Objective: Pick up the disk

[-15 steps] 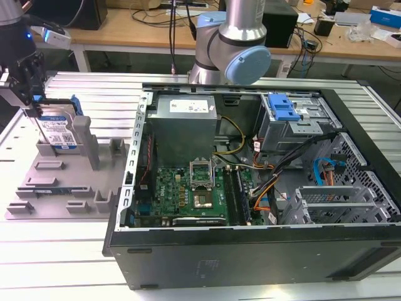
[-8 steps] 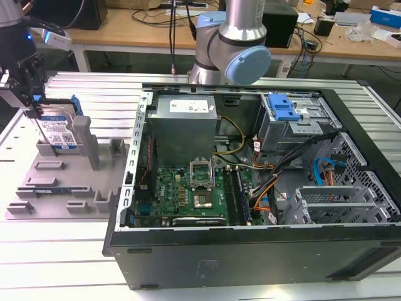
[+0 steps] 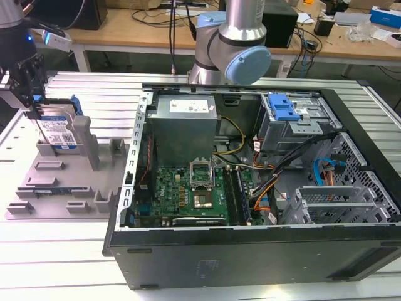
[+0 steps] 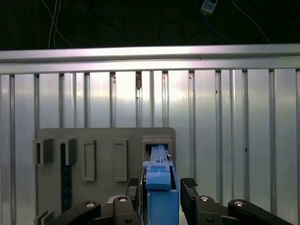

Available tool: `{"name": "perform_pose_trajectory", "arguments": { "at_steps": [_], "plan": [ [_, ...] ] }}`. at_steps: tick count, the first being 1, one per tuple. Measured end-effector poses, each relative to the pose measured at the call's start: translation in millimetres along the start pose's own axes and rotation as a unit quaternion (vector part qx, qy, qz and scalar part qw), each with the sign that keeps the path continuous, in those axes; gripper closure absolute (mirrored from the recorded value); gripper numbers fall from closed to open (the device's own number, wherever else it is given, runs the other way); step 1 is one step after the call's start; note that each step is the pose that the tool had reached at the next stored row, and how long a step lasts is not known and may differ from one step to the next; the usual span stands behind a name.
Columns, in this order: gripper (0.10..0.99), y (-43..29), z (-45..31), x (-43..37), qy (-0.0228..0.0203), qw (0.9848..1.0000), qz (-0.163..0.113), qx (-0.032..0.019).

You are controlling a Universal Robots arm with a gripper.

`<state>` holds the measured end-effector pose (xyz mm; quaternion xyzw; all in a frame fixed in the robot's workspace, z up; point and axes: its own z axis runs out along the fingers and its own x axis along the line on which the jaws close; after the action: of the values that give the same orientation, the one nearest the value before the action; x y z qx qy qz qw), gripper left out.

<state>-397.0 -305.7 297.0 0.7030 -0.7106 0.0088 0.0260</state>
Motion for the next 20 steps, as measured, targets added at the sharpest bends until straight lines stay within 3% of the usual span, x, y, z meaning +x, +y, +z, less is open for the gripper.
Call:
{"name": "perform_pose_trajectory", "arguments": {
  "at_steps": [3, 4, 20],
  "plan": [
    [0.62, 0.0, 0.0, 0.0, 0.0, 1.0, 0.0, 0.0],
    [0.69, 0.0, 0.1, 0.0, 0.0, 1.0, 0.0, 0.0],
    [0.722, 0.0, 0.5, 0.3, 0.0, 1.0, 0.0, 0.0]
  ]
}}
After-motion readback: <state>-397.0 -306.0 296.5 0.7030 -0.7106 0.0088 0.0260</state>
